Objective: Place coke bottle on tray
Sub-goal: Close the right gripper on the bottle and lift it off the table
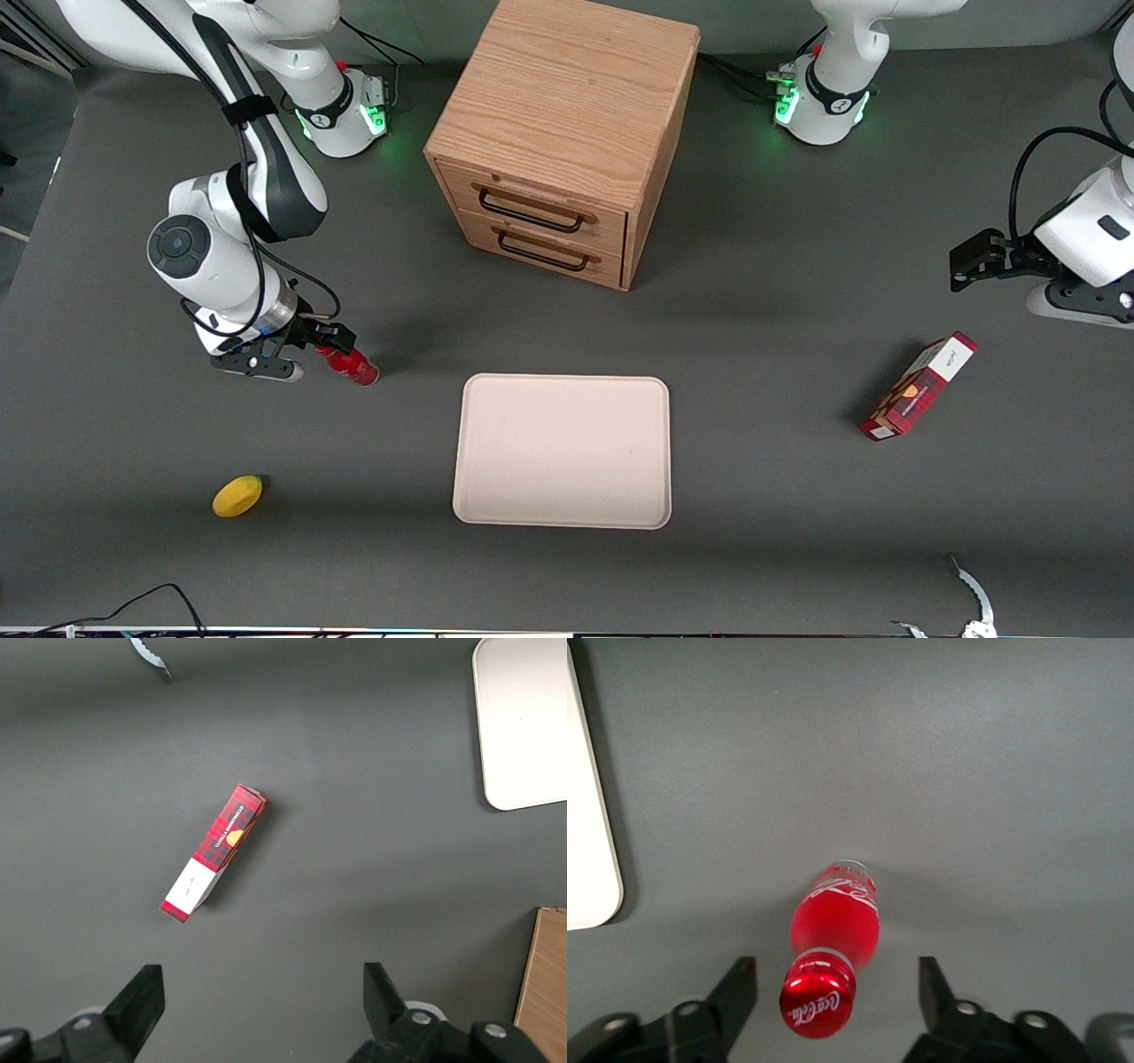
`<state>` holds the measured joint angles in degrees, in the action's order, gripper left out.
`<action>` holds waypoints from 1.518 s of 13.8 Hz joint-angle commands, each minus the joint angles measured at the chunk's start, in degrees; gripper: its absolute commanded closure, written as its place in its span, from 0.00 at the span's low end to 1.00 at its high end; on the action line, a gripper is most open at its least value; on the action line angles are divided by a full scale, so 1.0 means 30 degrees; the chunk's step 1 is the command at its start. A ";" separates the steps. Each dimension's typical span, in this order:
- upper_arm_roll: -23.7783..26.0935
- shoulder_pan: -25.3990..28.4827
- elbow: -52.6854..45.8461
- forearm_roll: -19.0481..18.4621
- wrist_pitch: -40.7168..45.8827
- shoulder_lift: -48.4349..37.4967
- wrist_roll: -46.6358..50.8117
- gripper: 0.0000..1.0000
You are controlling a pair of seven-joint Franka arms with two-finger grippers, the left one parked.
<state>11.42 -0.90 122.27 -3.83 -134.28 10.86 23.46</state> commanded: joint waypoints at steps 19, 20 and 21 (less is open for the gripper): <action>0.0699 0.1294 -1.8559 0.1188 1.6660 0.2813 0.0074 1.00; 0.1458 0.1356 -2.0145 0.1130 1.6664 0.4131 0.1539 1.00; 0.2248 0.1443 -2.1379 0.0984 1.6403 0.5478 0.3352 1.00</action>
<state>14.69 1.90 71.95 -0.83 -87.41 15.82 24.86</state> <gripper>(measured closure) 0.683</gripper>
